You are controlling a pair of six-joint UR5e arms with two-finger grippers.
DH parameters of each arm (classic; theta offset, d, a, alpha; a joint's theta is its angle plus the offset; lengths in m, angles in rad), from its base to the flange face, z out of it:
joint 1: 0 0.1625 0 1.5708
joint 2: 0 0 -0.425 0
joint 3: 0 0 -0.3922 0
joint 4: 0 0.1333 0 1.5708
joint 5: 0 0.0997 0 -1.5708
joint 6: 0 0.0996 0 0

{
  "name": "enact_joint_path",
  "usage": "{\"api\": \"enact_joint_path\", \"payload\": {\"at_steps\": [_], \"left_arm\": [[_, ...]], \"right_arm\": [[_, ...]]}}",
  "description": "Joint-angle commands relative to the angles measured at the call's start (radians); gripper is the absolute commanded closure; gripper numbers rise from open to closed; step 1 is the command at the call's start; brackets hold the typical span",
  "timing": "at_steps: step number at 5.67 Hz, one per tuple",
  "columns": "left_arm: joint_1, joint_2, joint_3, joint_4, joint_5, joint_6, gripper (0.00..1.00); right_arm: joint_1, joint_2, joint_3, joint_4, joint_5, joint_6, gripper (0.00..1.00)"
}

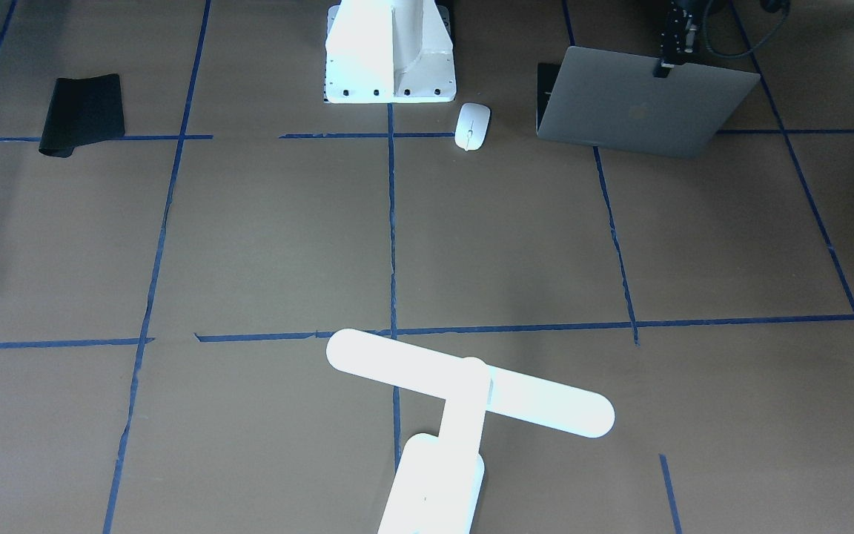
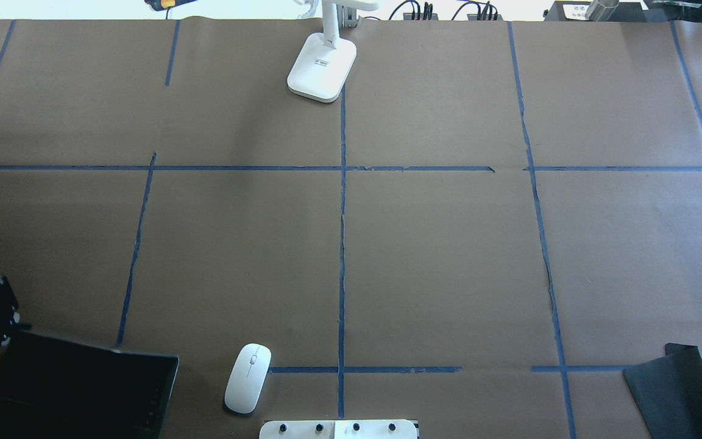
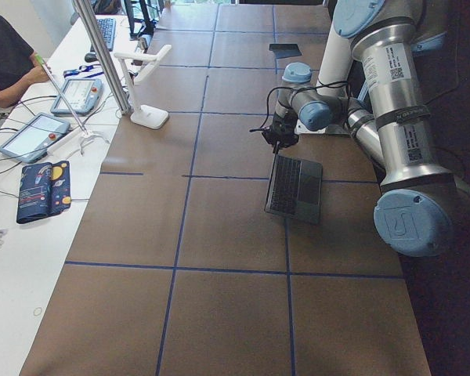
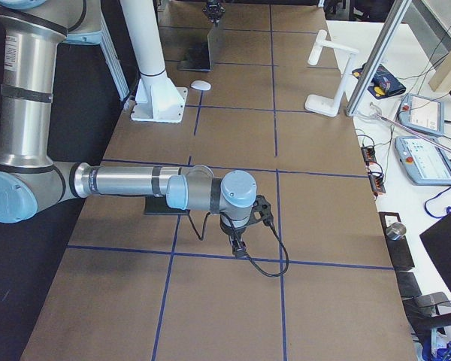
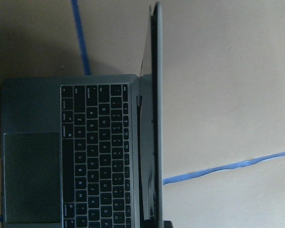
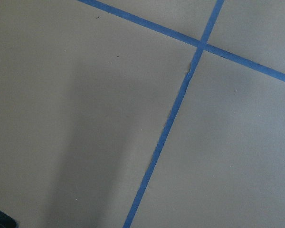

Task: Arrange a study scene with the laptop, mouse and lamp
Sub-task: 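Lift the lid of the grey laptop with the left gripper, then push the opened laptop farther from the robot toward the lamp with the left gripper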

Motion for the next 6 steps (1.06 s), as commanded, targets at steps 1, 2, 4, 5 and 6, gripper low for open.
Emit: {"api": "enact_joint_path", "payload": {"at_steps": [1,2,4,5,6], "left_arm": [[-0.111,-0.068,0.024,0.004,-0.003,0.026,1.00],[-0.154,-0.137,0.050,0.068,-0.010,0.069,1.00],[-0.169,-0.494,0.174,0.342,-0.008,0.123,1.00],[-0.191,-0.634,0.261,0.393,-0.010,0.123,1.00],[-0.217,-0.767,0.388,0.410,-0.011,0.123,1.00]], "right_arm": [[0.000,0.000,-0.001,0.013,0.000,0.000,0.00],[0.000,0.000,-0.004,0.013,0.000,0.000,0.00],[0.000,0.000,-0.007,0.013,0.000,0.000,0.00],[0.000,0.000,-0.008,0.013,0.000,-0.002,0.00],[0.000,0.000,-0.011,0.013,0.000,0.000,0.00]]}}
